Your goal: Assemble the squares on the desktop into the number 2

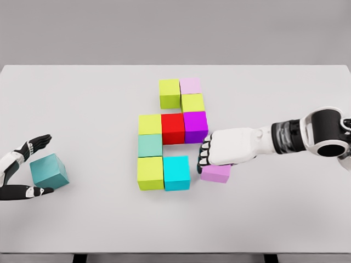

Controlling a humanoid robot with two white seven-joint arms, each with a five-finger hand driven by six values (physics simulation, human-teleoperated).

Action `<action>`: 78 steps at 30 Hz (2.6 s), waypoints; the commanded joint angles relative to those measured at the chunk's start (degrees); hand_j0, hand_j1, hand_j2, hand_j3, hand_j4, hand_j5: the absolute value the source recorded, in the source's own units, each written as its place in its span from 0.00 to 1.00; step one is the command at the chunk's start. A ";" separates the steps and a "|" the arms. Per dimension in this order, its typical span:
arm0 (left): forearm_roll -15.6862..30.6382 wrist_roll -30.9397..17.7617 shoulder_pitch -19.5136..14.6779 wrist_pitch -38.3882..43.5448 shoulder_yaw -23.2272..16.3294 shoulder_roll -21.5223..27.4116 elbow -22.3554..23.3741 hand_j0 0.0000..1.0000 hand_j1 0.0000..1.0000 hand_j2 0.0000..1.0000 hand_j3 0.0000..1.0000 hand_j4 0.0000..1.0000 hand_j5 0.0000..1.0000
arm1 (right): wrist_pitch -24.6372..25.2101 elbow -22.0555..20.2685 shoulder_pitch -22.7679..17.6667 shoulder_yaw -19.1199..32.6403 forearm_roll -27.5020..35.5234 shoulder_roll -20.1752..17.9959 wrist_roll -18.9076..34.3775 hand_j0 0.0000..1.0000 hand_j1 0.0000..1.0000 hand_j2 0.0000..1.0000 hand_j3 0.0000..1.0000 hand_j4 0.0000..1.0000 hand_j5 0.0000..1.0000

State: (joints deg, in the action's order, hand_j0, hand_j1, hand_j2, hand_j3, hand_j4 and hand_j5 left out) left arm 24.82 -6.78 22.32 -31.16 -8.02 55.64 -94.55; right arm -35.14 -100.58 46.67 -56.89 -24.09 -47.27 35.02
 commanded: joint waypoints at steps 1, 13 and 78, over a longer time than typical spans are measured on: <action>0.32 0.01 0.00 0.58 -0.15 0.09 0.42 1.00 1.00 1.00 1.00 1.00 1.00 | 0.14 -0.05 0.00 -0.41 0.27 0.07 -0.02 0.68 0.68 0.68 0.68 0.68 0.68; 0.14 -0.08 -0.09 4.00 -0.16 0.09 1.91 1.00 1.00 1.00 1.00 1.00 1.00 | 0.14 0.04 1.14 8.37 2.38 -1.50 -0.02 1.00 1.00 1.00 1.00 1.00 1.00; -0.30 0.01 -2.29 6.82 -2.53 -2.99 2.00 0.60 0.60 0.60 0.60 0.60 0.60 | 0.14 0.12 0.44 -1.91 -3.86 -8.01 -0.02 1.00 1.00 1.00 1.00 1.00 1.00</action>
State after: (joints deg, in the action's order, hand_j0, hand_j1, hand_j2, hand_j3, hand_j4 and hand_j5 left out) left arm 24.71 -6.79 19.69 -24.34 -10.47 52.61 -92.54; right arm -35.12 -100.43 47.11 -58.87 -28.18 -55.27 35.02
